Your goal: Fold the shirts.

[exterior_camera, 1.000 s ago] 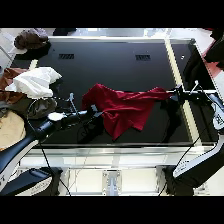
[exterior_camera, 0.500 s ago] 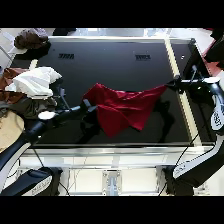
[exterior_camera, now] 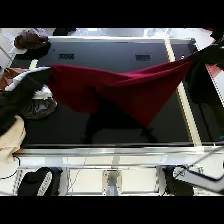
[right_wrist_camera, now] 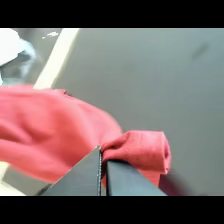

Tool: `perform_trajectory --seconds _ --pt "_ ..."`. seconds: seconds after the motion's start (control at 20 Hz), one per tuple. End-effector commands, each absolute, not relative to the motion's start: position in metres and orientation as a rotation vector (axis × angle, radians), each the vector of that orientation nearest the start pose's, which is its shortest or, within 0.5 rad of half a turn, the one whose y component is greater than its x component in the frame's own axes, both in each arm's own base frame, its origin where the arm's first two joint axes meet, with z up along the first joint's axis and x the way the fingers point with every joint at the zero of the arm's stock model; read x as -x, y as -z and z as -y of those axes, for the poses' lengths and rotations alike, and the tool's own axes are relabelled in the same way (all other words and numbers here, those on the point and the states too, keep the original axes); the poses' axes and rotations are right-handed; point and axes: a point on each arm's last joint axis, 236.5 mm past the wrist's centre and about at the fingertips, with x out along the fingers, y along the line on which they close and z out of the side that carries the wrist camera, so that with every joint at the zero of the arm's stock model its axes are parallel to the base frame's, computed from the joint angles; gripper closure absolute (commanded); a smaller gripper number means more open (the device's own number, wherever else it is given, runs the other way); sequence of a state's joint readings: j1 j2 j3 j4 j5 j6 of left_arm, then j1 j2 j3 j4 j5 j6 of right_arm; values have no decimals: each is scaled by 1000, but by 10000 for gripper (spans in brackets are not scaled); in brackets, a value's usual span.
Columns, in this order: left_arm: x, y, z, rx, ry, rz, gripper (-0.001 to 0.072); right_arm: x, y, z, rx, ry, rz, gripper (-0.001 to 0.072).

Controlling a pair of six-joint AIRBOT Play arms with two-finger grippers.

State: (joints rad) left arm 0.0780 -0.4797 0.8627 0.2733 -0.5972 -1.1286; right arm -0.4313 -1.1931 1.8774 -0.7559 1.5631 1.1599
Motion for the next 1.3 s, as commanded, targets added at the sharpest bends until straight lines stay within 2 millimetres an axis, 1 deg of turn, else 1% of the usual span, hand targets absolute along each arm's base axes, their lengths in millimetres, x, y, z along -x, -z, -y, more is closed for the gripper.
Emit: perform_trajectory --seconds 0.0,0.05,0.1,0.15,0.2,0.25,0.3,0.35,0.4,0.45,0.5,0.55,0.6,0.65,0.7,0.75,0.8,0.85,0.9,0.95,1.0,1.05,1.1,1.15,1.2,1.25 --pt "-243 -452 86 480 470 205 703 -279 -432 -31 135 -295 -343 703" --pt "-234 -471 83 426 446 244 703 -258 -462 -37 181 -257 -241 704" --pt "-226 -487 78 376 419 280 702 -241 -485 -44 214 -232 -157 704" --pt "-223 -501 73 333 387 305 703 -227 -504 -45 239 -197 -86 704" --pt "-226 -510 67 288 352 316 703 -222 -516 -41 251 -159 -40 704" --pt "-236 -512 60 263 317 301 703 -223 -518 -33 256 -125 -32 704" --pt "-255 -502 58 249 303 235 703 -233 -512 -25 238 -109 -61 704" --pt "-276 -484 59 240 307 150 703 -247 -500 -18 191 -114 -102 703" --pt "-302 -461 61 248 316 59 703 -270 -478 -9 133 -126 -171 702" --pt "-331 -430 65 259 332 -48 703 -294 -452 -1 72 -146 -251 703" --pt "-358 -397 70 269 347 -159 702 -319 -420 5 5 -179 -344 702" --pt "-383 -361 77 283 368 -273 703 -345 -378 5 -77 -245 -458 703" --pt "-405 -325 85 285 383 -379 703 -367 -341 1 -153 -304 -552 702" --pt "-425 -286 90 267 383 -480 703 -388 -297 -2 -210 -342 -655 702" --pt "-446 -245 96 231 374 -573 703 -406 -254 -8 -238 -366 -752 702" --pt "-467 -208 97 201 347 -639 703 -423 -207 -13 -254 -374 -850 702" --pt "-491 -173 94 192 293 -683 703 -439 -164 -17 -249 -364 -932 702" --pt "-513 -145 88 215 236 -699 703 -456 -121 -17 -221 -339 -998 702" --pt "-533 -121 85 255 194 -701 703 -473 -87 -16 -205 -303 -1036 702" --pt "-547 -101 84 268 178 -708 702 -493 -61 -13 -221 -257 -1042 702" --pt "-556 -81 86 267 174 -731 702 -515 -41 -10 -270 -210 -1020 702" --pt "-560 -65 85 255 169 -754 702 -534 -26 -6 -316 -169 -988 702" --pt "-564 -52 82 225 162 -772 702 -545 -17 -3 -342 -144 -969 702" --pt "-566 -45 77 189 151 -778 701 -553 -12 -1 -347 -138 -960 702" --pt "-567 -43 70 151 139 -779 701 -557 -12 0 -344 -138 -956 702" --pt "-566 -44 68 134 136 -780 701 -559 -19 0 -336 -144 -944 702"
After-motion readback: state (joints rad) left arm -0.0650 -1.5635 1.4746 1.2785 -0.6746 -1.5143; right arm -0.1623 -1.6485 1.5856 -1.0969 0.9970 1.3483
